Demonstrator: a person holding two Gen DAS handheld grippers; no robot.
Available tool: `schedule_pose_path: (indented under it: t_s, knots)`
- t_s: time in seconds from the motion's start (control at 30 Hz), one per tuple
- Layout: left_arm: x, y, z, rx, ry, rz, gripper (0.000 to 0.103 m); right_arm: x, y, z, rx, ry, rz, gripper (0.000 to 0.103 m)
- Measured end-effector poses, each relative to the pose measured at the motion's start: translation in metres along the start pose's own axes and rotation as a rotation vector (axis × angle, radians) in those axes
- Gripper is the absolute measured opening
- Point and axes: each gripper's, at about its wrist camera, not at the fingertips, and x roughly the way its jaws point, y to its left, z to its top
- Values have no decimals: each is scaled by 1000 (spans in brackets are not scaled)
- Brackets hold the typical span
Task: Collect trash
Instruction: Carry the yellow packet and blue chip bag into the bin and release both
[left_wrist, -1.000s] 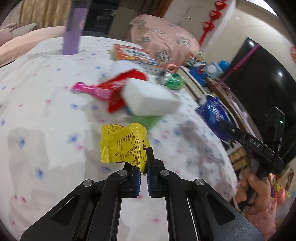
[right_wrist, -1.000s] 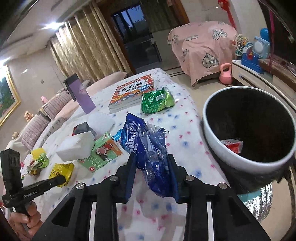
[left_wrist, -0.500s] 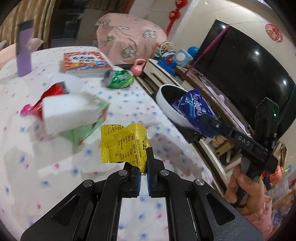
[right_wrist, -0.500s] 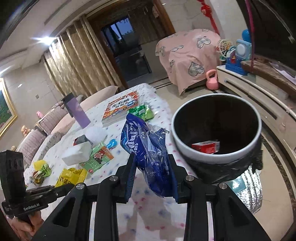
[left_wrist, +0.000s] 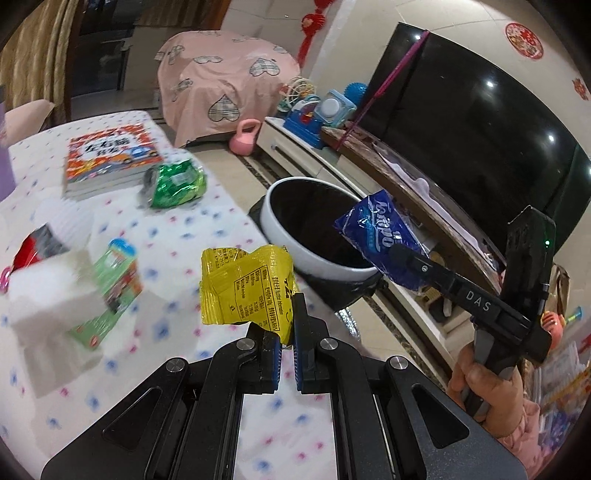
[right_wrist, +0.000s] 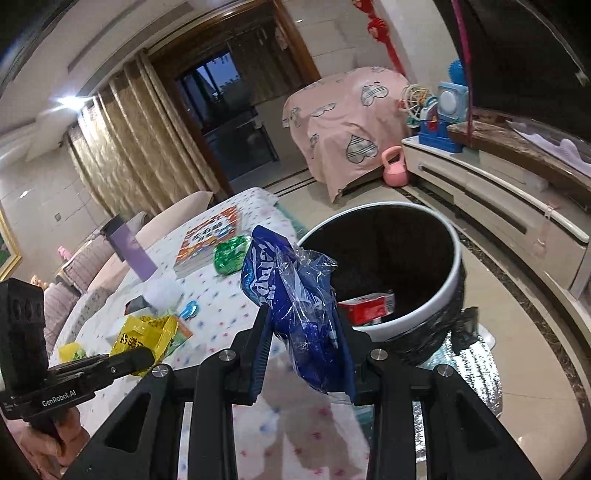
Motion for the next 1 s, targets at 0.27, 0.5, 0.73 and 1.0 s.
schedule_pose_path:
  t_s: [0.27,0.5,0.73,1.0]
  knots:
    - [22,-22,22,52,9,-11,4,0,-20,12,19,-13,-37,33]
    - [47,-33,43,55,17,-25,4,4,-39,22,31,-12,-64,33]
    - [81,-45,63,82,49,-19,4,15,-50,35,25,5,-99,33]
    - [111,-50,74,89,88,-13,4,33,-61,47,18,35,-129,33]
